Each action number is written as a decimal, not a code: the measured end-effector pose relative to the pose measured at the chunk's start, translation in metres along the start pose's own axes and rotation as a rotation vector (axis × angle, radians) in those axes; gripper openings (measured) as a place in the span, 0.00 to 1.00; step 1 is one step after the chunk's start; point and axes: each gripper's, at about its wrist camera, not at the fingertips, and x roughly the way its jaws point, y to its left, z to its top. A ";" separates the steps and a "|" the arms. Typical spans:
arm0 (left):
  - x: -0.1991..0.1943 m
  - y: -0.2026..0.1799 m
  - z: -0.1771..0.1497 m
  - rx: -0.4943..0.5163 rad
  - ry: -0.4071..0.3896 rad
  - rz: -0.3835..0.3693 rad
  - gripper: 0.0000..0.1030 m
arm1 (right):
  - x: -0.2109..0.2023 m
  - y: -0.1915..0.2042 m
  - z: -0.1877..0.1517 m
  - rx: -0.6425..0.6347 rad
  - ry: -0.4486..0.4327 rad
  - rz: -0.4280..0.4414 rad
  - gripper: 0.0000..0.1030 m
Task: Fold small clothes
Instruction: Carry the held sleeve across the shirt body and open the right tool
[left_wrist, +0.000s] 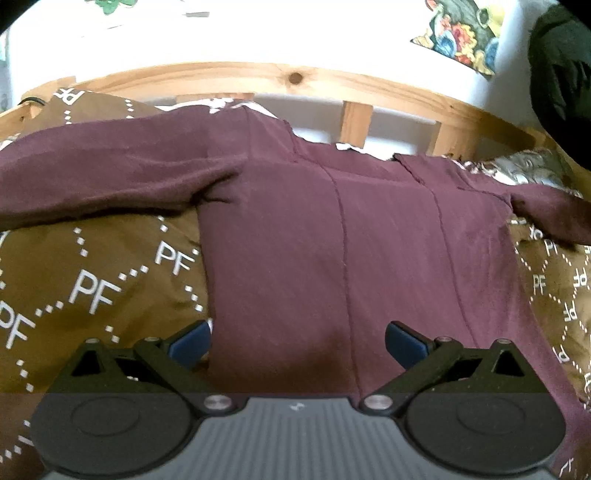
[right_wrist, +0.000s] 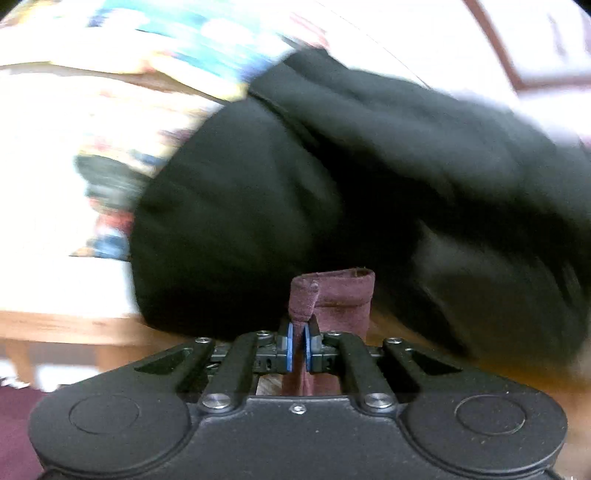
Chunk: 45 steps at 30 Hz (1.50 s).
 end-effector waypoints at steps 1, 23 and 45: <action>-0.001 0.003 0.001 -0.012 -0.003 0.003 0.99 | -0.007 0.013 0.004 -0.041 -0.032 0.042 0.06; -0.003 0.087 0.017 -0.453 -0.039 0.064 0.99 | -0.170 0.213 -0.078 -0.628 -0.073 0.911 0.05; 0.015 0.037 0.001 -0.194 0.072 -0.143 0.99 | -0.140 0.139 -0.125 -0.291 0.495 1.026 0.70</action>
